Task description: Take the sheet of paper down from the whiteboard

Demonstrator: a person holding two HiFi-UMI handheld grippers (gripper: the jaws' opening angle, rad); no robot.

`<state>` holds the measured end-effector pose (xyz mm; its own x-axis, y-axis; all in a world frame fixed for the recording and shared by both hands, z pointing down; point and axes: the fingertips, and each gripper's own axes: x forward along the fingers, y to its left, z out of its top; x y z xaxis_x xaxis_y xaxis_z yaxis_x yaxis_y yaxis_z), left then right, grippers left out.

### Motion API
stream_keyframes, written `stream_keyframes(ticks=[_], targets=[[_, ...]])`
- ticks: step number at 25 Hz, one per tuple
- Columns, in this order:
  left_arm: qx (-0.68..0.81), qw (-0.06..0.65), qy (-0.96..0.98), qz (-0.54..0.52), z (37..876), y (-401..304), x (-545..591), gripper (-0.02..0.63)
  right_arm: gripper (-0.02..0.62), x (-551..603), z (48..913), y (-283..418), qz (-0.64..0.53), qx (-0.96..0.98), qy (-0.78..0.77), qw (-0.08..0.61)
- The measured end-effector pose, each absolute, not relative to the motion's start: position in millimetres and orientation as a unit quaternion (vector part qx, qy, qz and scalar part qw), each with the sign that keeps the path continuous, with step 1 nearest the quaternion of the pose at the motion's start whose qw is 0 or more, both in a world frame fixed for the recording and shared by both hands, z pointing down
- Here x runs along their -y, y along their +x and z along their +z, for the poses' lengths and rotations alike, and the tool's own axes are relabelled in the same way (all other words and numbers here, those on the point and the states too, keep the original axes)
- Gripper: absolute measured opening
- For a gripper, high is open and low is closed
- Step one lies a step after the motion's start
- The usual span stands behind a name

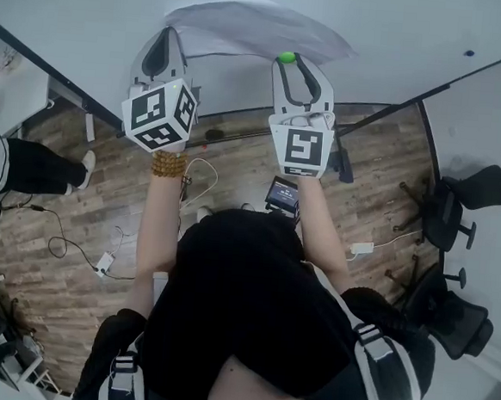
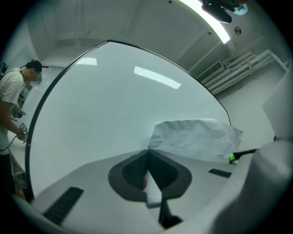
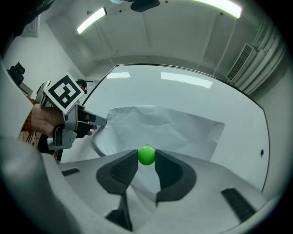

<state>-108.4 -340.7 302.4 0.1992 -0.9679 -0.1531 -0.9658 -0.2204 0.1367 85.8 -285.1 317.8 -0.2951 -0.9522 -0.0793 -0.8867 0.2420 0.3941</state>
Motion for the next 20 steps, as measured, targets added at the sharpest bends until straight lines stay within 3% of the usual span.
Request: stream_keyframes(ticks=[20], targets=[[0.601,0.009,0.796,-0.069,319.0,-74.3,298.2,0.009,0.114,245.2,315.4,88.1,-0.214,0.802,0.549,0.095]])
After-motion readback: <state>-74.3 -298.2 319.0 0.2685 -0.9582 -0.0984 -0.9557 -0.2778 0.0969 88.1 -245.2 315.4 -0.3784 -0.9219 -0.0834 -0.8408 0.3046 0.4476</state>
